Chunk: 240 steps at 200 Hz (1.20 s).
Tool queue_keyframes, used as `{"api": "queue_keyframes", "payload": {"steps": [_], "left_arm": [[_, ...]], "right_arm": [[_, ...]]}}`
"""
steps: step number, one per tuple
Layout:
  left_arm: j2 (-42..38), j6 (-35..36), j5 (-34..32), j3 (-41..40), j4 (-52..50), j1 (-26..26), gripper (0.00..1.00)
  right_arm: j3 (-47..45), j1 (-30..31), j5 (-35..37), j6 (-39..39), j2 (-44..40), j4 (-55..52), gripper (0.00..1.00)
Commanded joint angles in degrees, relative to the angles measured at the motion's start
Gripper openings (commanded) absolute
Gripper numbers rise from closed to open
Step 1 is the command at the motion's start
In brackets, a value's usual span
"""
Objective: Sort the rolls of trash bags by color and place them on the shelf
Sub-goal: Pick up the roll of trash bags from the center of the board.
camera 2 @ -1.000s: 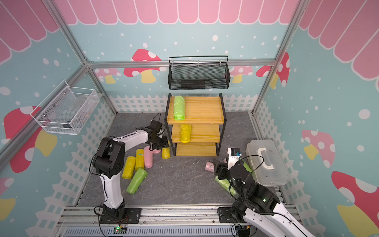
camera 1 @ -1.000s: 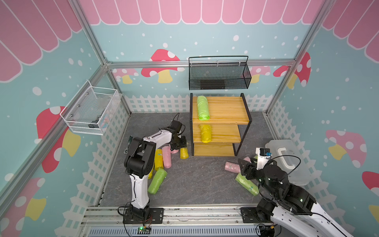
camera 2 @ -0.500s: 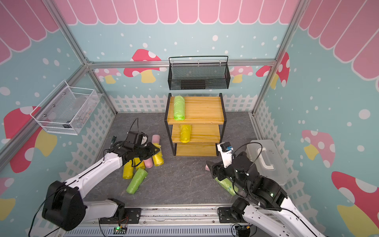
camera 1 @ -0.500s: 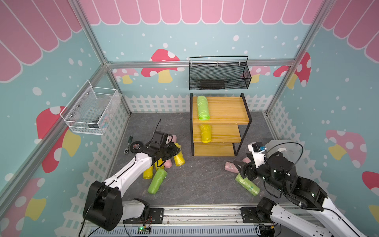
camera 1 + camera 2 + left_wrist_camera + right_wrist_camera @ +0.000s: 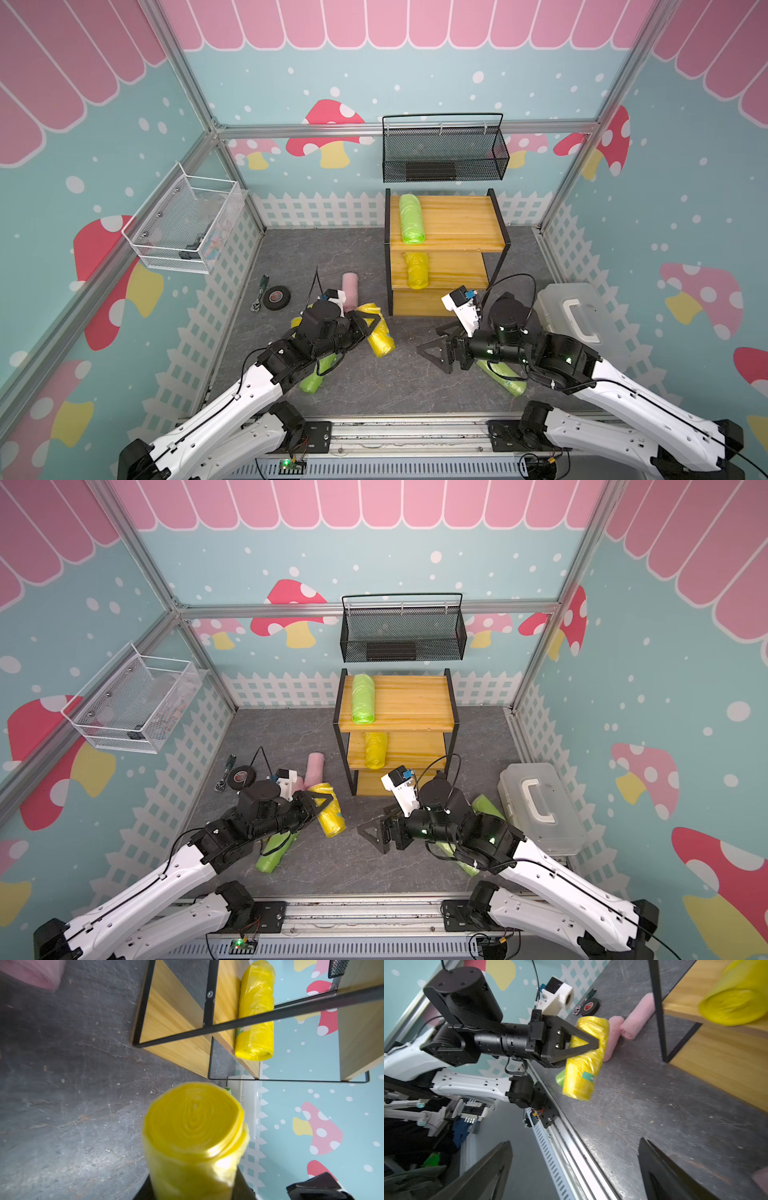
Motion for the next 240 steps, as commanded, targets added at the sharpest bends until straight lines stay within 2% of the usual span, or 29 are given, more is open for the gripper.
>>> {"api": "queue_keyframes", "payload": {"steps": [1,35,80,139,178,240], "left_arm": [[-2.2,-5.7,-5.5,0.0,4.1,-2.5,0.0],[-4.7,-9.9,-9.6,-1.4,5.3,-4.8,0.0],[-5.5,-13.0,-11.6,-1.4,7.9,-6.7,0.0],[-3.8,-14.7,-11.4,-2.0,10.0,-7.9,0.0],[-4.1,-15.2,-11.5,-2.2,10.8,-7.9,0.0],[-3.4,-15.9,-10.4,-4.2,13.6,-8.1,0.0]], "right_arm": [[1.5,3.6,2.3,4.1,3.5,6.1,0.99],[1.0,7.1,8.4,8.6,8.0,8.0,0.99],[-2.8,8.1,13.4,12.0,7.7,13.9,0.99],[-0.7,8.2,12.9,11.2,13.2,15.5,0.98],[-0.7,8.2,12.3,10.8,15.6,17.1,0.87],[-2.0,8.1,14.0,11.3,16.9,19.2,0.83]]}}
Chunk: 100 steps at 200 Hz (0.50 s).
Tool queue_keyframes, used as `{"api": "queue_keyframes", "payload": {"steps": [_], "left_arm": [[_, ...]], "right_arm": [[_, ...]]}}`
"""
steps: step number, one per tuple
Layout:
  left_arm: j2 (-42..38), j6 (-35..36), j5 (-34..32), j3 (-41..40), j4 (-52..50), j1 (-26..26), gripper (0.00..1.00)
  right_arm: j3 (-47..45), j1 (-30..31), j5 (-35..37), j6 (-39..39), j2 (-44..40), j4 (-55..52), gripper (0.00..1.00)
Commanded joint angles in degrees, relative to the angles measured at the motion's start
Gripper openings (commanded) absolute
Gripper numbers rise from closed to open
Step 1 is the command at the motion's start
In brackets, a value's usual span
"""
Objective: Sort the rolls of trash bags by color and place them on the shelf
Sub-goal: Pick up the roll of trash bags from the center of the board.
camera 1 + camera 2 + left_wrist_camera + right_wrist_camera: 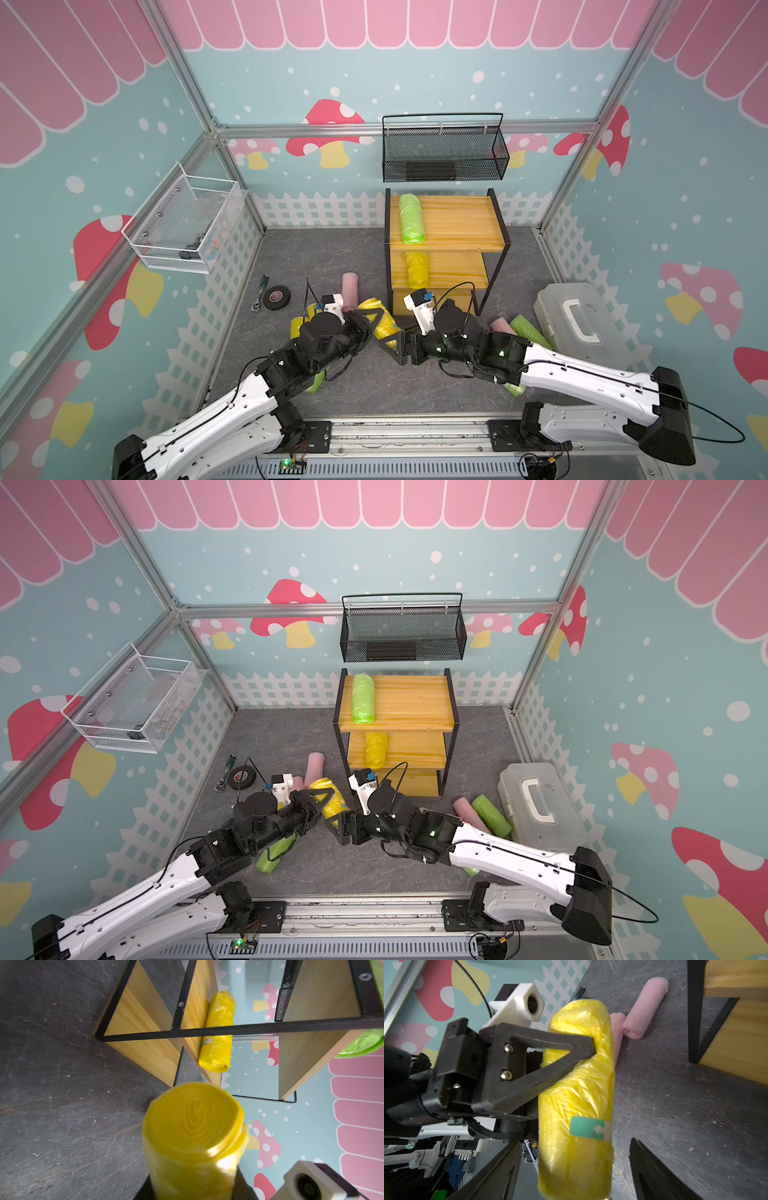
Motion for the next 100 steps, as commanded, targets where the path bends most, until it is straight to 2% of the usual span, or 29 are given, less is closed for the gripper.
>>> {"api": "queue_keyframes", "payload": {"steps": [1,32,100], "left_arm": [[-0.1,-0.8,0.3,-1.1,4.1,-0.5,0.0],[0.0,-1.1,0.5,-1.9,4.8,-0.8,0.0],[-0.3,-2.1,0.4,-2.7,7.1,-0.9,0.0]], "right_arm": [[-0.1,0.4,1.8,0.1,0.6,1.8,0.83],[-1.0,0.5,2.2,0.3,0.6,2.6,0.76],[-1.9,0.5,1.5,1.1,2.7,4.2,0.74]]}}
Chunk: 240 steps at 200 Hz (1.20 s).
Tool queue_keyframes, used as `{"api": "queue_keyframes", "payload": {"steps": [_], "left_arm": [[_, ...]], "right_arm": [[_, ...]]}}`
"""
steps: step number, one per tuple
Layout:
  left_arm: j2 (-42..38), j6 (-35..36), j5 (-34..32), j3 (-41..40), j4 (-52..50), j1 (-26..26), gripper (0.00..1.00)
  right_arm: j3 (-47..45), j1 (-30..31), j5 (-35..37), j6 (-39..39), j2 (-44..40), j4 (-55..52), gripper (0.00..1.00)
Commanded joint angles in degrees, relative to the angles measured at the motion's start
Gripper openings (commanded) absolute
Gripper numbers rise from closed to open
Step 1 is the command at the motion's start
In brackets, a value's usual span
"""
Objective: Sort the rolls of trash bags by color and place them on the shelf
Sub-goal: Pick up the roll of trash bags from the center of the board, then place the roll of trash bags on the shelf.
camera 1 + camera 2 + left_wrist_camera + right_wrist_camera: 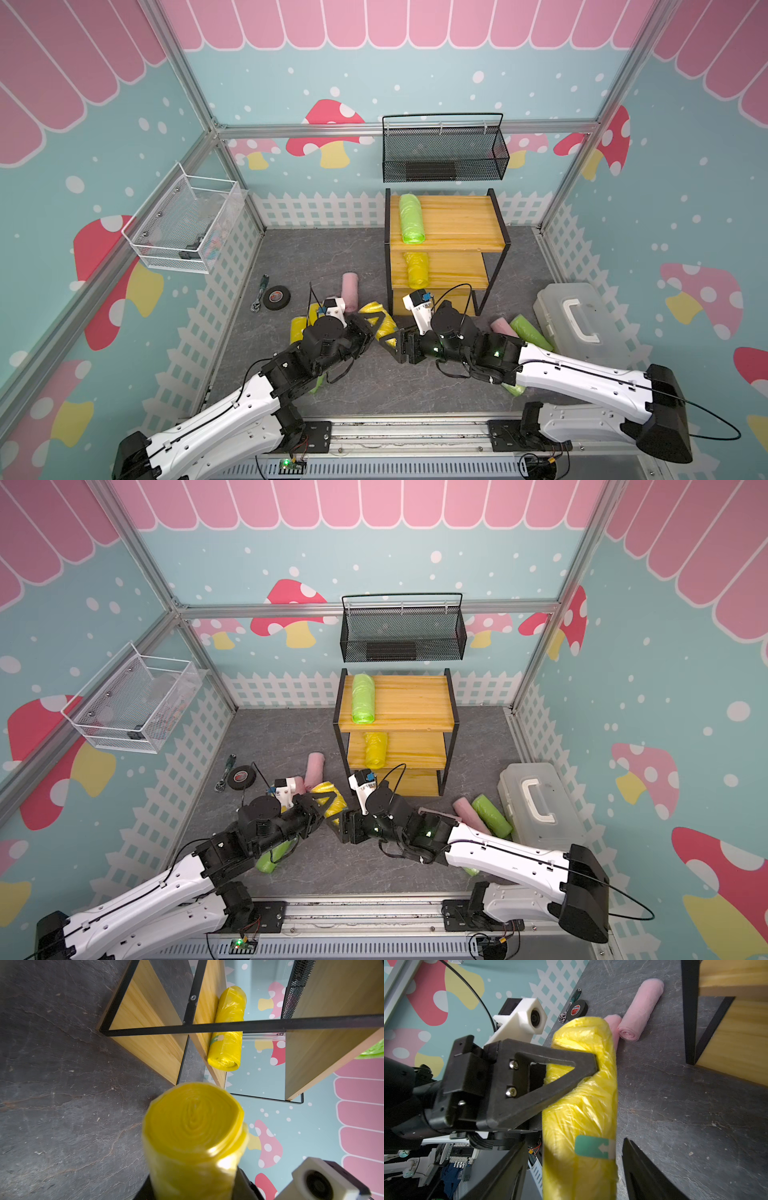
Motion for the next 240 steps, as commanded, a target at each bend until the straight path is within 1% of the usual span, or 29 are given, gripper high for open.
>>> {"api": "queue_keyframes", "payload": {"steps": [1,29,49,70,76,92,109,110,114,121,128,133,134,135,136,138,163,188,212,240], "left_arm": [[-0.6,-0.9,0.2,0.1,4.1,-0.4,0.0],[-0.8,-1.1,0.4,0.1,4.8,-0.5,0.0],[-1.0,-1.3,0.4,0.0,5.0,-0.5,0.0],[-0.8,-1.2,0.7,-0.1,5.2,-0.7,0.0],[-0.8,-1.2,0.7,-0.2,5.3,-0.7,0.0],[-0.7,-1.3,0.8,-0.3,5.3,-0.9,0.0],[-0.4,-1.2,1.1,-0.3,5.1,-0.9,0.0],[-0.4,-1.2,1.2,-0.3,5.1,-0.9,0.01],[-0.3,-1.2,1.2,-0.3,4.8,-0.9,0.13],[0.0,-0.9,1.2,0.0,4.4,-0.9,0.39],[0.4,-0.3,1.5,0.3,3.9,-0.8,0.65],[0.7,0.3,1.6,0.9,2.7,-0.9,0.81],[0.8,0.5,1.6,1.0,2.4,-0.8,0.85],[0.9,0.6,1.6,1.3,2.0,-0.8,0.92],[0.9,0.7,1.6,1.5,1.7,-0.8,0.96],[1.1,1.1,1.5,1.7,1.1,-0.9,0.98],[3.0,6.5,0.5,6.3,-7.4,-0.9,0.99],[1.8,10.3,-3.7,9.6,-13.9,-0.9,0.99],[-0.9,13.2,-7.9,10.8,-18.2,-0.9,0.99],[-3.4,14.5,-10.8,10.5,-21.8,-0.9,0.98]], "right_arm": [[-0.6,0.5,0.2,0.5,1.3,1.6,0.74],[-0.7,0.4,0.8,0.7,2.0,2.0,0.7],[-0.8,0.5,1.7,0.7,2.0,1.9,0.64],[-1.0,0.5,2.8,0.8,1.4,1.9,0.55],[-1.2,0.5,3.2,0.9,1.1,1.9,0.51],[-1.8,0.5,4.5,1.0,0.0,1.9,0.37],[-2.5,0.4,6.2,1.1,-1.3,1.1,0.15],[-2.5,0.4,6.3,1.1,-1.3,1.1,0.14],[-2.9,0.4,6.7,1.2,-1.7,1.0,0.09],[-3.5,0.4,7.7,1.2,-2.7,1.0,0.0],[-4.1,0.4,8.7,1.2,-3.7,1.0,0.0],[-4.8,0.4,9.3,1.1,-4.5,1.2,0.0],[-4.9,0.4,9.4,1.1,-4.7,1.2,0.0],[-4.9,0.4,9.6,1.1,-4.8,1.2,0.0],[-5.0,0.4,9.7,1.0,-5.0,1.2,0.0],[-5.2,0.3,10.0,1.0,-5.3,1.2,0.0],[-6.9,-0.6,11.7,0.3,-8.9,0.3,0.0],[-8.2,-3.0,11.3,1.7,-12.4,-0.5,0.0],[-8.2,-5.0,13.0,2.2,-15.9,-1.7,0.0],[-8.5,-10.2,13.8,5.4,-19.3,-2.9,0.0]]}}
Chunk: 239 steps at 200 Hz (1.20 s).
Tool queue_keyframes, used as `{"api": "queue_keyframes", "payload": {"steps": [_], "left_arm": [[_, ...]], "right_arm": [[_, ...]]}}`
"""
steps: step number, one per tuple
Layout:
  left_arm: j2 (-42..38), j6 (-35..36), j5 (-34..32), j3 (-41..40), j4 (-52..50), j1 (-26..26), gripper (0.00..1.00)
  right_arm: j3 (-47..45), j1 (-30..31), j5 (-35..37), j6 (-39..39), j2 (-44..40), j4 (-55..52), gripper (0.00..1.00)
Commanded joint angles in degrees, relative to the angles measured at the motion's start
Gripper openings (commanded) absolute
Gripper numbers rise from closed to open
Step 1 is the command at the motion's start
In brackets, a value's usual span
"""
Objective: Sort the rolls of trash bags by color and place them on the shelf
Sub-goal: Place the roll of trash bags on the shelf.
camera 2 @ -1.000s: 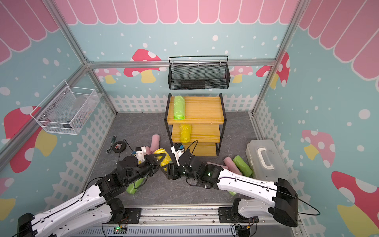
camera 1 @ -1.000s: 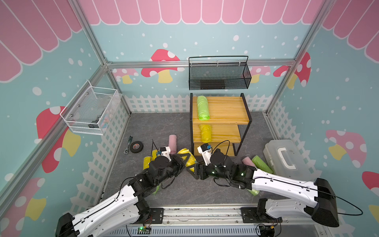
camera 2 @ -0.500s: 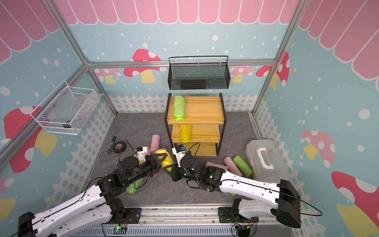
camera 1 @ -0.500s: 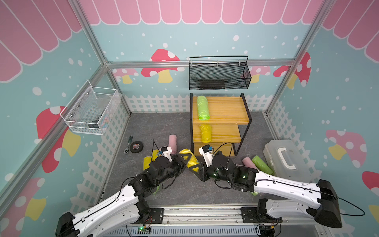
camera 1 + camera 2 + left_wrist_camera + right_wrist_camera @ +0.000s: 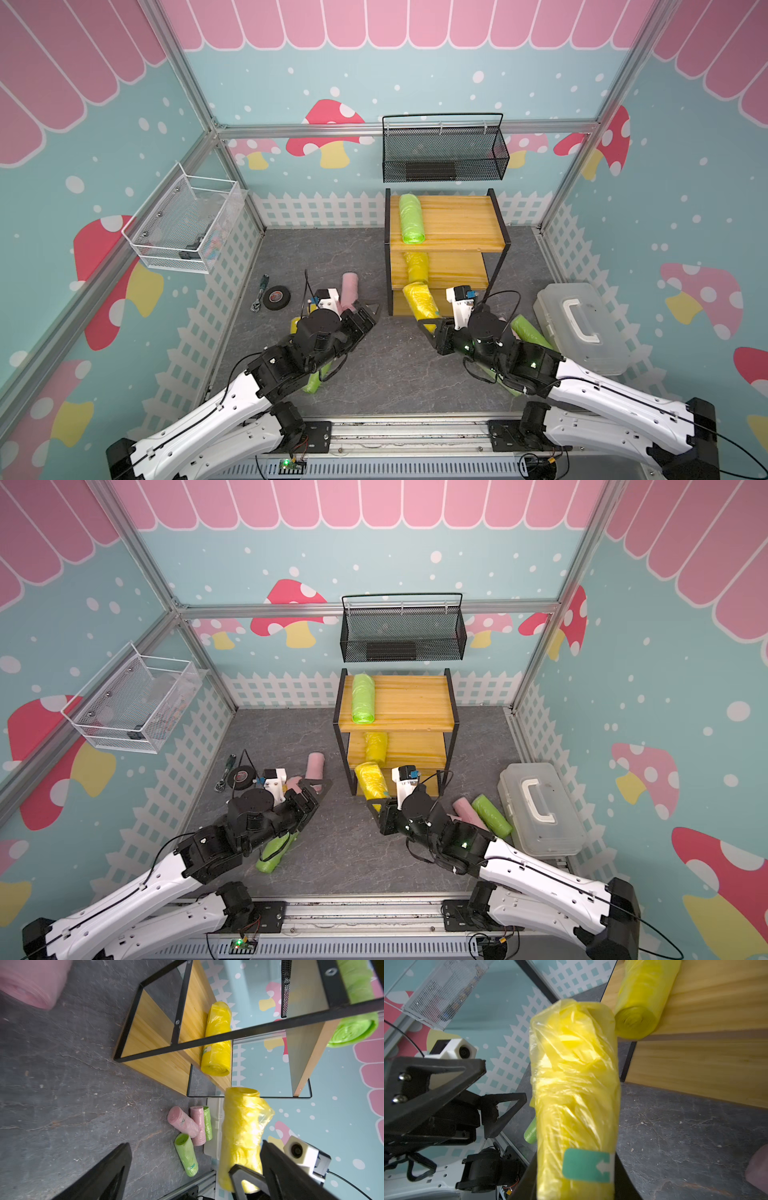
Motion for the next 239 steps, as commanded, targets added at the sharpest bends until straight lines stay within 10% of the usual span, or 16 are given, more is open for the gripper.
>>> {"api": "queue_keyframes", "payload": {"steps": [1,67,239], "left_arm": [[-1.9,3.9,-4.7,0.9,-6.6,-0.2,0.98],[-1.6,5.1,-5.1,0.4,-7.2,-0.2,0.98],[-1.1,8.2,-5.7,0.3,-9.3,-0.1,0.98]], "right_arm": [[-0.2,-3.7,2.2,3.1,-2.8,0.4,0.0],[1.4,-16.8,-7.8,8.1,1.3,6.3,0.0],[4.6,-24.5,-7.3,10.5,18.5,20.9,0.06]]}}
